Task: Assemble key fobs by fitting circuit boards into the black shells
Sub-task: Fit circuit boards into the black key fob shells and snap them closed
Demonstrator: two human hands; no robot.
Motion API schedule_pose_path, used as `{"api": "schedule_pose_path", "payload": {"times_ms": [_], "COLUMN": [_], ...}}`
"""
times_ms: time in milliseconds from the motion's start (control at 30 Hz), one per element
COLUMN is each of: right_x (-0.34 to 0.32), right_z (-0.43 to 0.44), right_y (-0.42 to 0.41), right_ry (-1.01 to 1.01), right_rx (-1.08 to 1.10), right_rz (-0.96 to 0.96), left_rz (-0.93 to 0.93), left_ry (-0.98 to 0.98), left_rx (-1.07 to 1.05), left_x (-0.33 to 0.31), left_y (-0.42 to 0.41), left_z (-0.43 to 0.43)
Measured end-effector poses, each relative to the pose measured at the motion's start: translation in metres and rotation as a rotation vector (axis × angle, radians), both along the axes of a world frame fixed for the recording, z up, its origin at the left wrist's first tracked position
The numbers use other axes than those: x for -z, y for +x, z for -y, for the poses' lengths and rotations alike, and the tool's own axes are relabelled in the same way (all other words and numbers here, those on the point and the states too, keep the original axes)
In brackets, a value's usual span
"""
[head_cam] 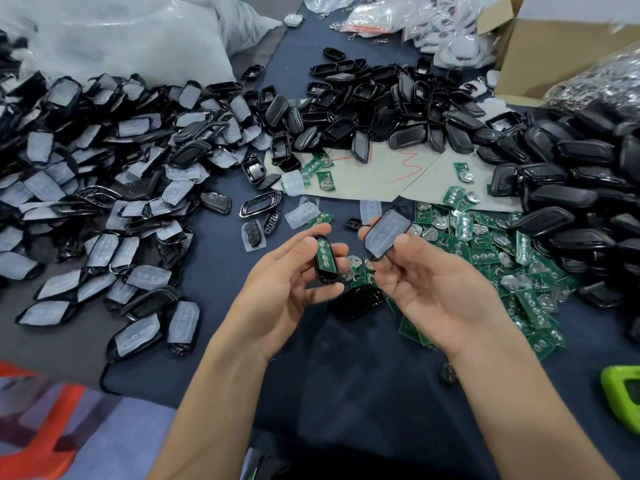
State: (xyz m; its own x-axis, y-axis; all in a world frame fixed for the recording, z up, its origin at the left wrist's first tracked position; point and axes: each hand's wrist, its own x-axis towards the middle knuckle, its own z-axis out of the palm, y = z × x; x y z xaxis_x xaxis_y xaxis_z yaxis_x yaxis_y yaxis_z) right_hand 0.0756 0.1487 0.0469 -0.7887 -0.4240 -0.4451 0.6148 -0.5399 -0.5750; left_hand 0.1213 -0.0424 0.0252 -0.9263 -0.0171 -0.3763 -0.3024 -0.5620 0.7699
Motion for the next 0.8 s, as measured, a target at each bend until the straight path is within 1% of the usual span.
{"api": "schedule_pose_path", "payload": {"times_ms": [67,100,233,300,467,567,667,800], "right_x": [-0.002,-0.002,-0.004,-0.004,-0.003,0.002,0.005,0.003], "right_z": [-0.003,-0.005,-0.005,-0.002,0.006,0.014,0.017,0.006], "right_y": [-0.002,-0.002,-0.004,-0.003,-0.001,0.003,0.01,0.013], "right_ry": [-0.019,0.006,0.192,0.258,0.382,0.403,0.377,0.37], "right_rx": [0.003,-0.005,-0.028,-0.01,0.097,0.138,0.111,0.011], "right_rz": [-0.005,-0.029,-0.155,-0.199,-0.158,-0.144,-0.167,-0.203], "left_rz": [0.005,0.012,0.039,0.057,0.095,0.1,0.096,0.057], "left_ry": [0.017,0.028,0.051,0.032,-0.167,-0.286,-0.399,-0.446], "left_rx": [0.05,0.075,0.149,0.137,-0.034,-0.063,-0.113,-0.117], "left_x": [0.001,0.001,0.001,0.001,0.006,0.005,0.006,0.002], "left_y": [0.0,0.0,-0.001,-0.001,-0.005,-0.006,-0.009,-0.01], "left_z": [-0.004,-0.007,-0.012,-0.015,-0.027,-0.037,-0.041,-0.034]}}
